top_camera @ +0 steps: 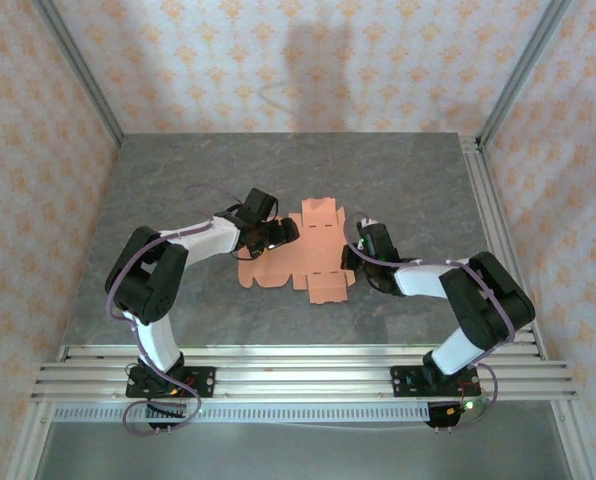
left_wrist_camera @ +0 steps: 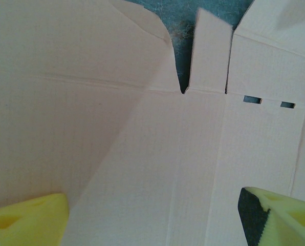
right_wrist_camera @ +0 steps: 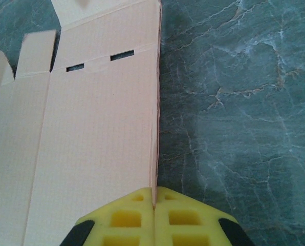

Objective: Fold the paper box

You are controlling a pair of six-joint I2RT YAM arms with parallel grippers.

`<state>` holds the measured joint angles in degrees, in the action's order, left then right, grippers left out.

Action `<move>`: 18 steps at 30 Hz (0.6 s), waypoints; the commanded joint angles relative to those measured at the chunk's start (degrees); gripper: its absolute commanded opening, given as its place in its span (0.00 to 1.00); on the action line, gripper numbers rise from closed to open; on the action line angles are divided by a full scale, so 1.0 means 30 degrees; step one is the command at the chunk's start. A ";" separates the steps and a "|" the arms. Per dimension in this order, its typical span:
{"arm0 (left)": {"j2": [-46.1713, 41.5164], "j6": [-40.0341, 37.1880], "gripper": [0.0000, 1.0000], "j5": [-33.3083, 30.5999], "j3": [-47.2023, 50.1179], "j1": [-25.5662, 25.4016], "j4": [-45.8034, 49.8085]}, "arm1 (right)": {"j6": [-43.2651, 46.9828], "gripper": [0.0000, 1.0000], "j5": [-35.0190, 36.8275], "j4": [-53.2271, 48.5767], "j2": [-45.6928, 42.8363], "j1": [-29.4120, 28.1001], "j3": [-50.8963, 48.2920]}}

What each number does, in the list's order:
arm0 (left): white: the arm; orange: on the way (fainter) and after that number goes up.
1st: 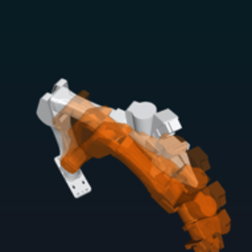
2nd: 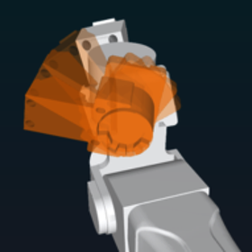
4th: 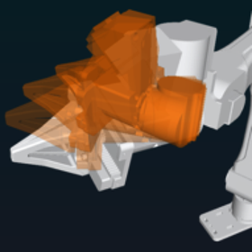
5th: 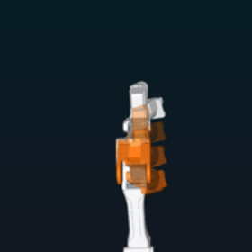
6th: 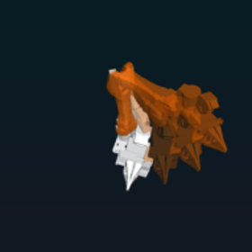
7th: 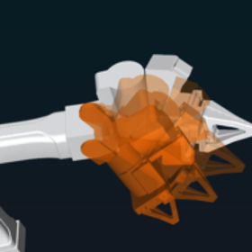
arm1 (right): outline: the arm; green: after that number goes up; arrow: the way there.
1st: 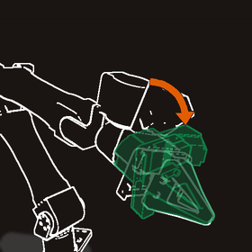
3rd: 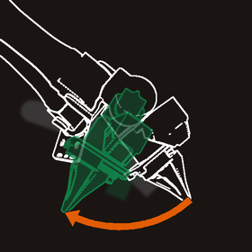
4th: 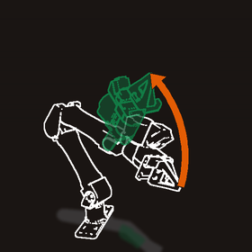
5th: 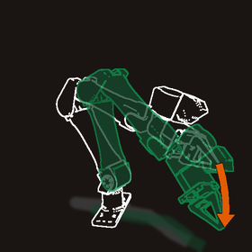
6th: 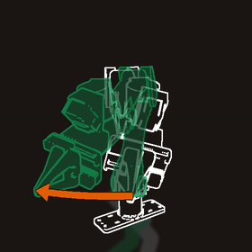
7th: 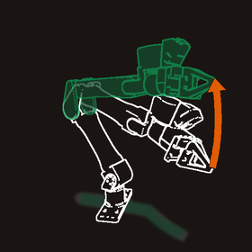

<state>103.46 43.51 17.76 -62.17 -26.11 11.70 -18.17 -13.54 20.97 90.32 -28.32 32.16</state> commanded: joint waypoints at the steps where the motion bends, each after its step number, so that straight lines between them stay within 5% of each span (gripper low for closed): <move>1: -0.1048 0.0060 0.87 -0.0331 0.0011 0.0115 0.0046 | 0.1215 0.00 0.0058 -0.0334 -0.0188 0.0005 0.0460; 11: -0.2302 -0.0086 0.88 -0.1012 -0.0406 0.0175 0.0870 | 0.5686 0.00 -0.3024 -0.1422 0.0152 -0.0010 0.2250; 18: -0.2396 -0.1523 0.87 -0.0972 -0.2878 0.0207 0.2710 | 0.8641 0.00 -0.1921 -0.2587 0.0541 -0.0055 0.3847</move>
<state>97.89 42.06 16.05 -66.37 -26.11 16.34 1.87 -20.51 15.29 91.57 -28.34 41.63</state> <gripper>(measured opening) 0.870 0.047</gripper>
